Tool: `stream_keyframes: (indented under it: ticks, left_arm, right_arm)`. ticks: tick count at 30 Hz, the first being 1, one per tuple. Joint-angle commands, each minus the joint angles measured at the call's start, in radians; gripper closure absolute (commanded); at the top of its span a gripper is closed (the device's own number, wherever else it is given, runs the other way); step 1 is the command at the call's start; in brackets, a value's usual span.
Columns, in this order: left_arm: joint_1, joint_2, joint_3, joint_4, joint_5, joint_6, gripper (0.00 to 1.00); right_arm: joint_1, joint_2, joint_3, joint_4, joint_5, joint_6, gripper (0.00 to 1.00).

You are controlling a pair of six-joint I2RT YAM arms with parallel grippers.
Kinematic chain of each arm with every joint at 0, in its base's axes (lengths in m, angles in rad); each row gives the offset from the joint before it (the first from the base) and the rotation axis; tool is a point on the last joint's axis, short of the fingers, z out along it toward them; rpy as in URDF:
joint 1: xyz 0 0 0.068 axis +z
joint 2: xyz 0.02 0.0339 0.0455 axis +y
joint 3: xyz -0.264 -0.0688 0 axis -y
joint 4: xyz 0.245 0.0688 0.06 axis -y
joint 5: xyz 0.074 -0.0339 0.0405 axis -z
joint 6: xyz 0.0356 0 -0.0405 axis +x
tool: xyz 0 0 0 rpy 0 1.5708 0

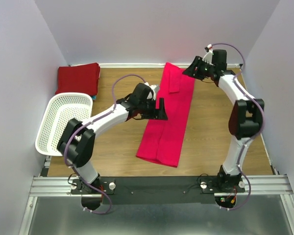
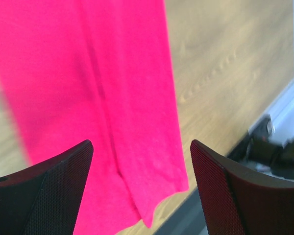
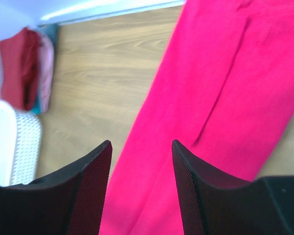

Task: Fold and stack the t-shirts
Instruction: Fold the tshirt

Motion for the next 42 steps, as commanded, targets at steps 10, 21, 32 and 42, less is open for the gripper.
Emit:
stream_keyframes:
  ticks: [10, 21, 32, 42]
  left_arm:
    - [0.030, -0.364, -0.268, -0.105, -0.378, 0.004, 0.17]
    - [0.050, -0.483, -0.367, -0.133, -0.410, -0.052, 0.17]
    - [0.107, -0.396, -0.356, -0.091, -0.372, -0.058, 0.18]
    - [0.121, -0.294, -0.267, -0.099, -0.306, -0.035, 0.18]
  right_arm:
    - [0.061, -0.301, -0.519, -0.014, -0.010, 0.020, 0.56]
    - [0.059, -0.002, -0.320, 0.002, 0.046, -0.026, 0.57]
    - [0.059, 0.246, -0.065, 0.002, 0.094, -0.017, 0.56]
    - [0.039, 0.289, 0.053, -0.005, 0.160, 0.011, 0.55]
